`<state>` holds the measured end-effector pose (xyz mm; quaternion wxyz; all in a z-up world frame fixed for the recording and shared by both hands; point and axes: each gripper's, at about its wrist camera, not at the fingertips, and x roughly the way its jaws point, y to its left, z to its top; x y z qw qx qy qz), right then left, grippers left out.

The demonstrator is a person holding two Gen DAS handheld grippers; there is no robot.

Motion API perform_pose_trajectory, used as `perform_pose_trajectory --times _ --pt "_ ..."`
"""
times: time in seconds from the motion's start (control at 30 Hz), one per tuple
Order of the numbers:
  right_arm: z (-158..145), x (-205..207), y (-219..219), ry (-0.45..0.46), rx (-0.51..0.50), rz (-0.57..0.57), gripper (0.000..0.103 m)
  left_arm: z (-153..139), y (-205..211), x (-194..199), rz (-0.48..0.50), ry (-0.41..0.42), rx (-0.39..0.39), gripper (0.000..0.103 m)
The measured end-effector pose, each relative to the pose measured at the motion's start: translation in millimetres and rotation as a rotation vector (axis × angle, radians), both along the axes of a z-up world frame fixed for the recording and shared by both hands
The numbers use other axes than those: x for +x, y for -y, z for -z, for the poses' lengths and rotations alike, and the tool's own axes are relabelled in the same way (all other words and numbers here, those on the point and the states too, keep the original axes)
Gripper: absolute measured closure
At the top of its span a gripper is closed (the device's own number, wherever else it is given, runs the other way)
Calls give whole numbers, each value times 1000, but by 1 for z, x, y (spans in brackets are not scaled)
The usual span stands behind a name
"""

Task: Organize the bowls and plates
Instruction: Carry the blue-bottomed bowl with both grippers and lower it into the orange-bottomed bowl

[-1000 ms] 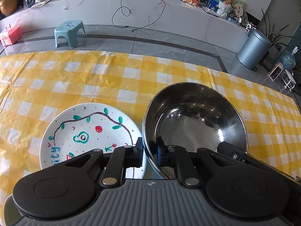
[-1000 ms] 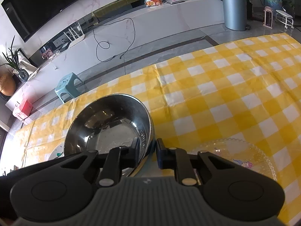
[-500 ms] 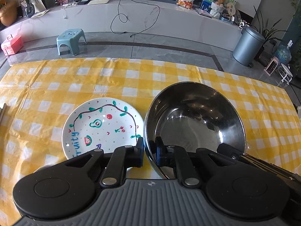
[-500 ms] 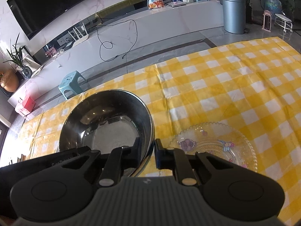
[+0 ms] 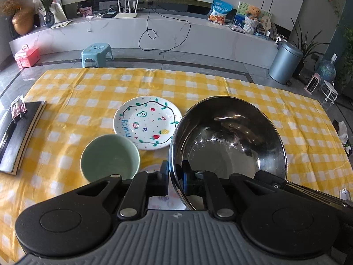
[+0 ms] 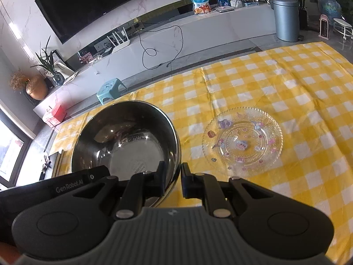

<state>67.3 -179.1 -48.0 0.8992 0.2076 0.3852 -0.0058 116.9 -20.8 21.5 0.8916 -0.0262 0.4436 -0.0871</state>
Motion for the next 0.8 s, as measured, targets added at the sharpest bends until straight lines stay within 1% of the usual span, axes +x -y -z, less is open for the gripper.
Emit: perform_pose_trajectory --times 0.17,0.33,0.63,0.8 --pt "-10 -35 -13 27 7 -44 92 -10 -18 -34 -38 33 -13 90" --pt "-16 -58 -28 40 2 -98 93 -14 -37 -56 -72 35 -19 90" --pt "-20 -81 -55 51 -14 -185 93 -18 -62 -85 -99 43 13 90" --pt "-19 -87 -68 46 -31 -219 93 -12 -76 -98 -105 36 21 89"
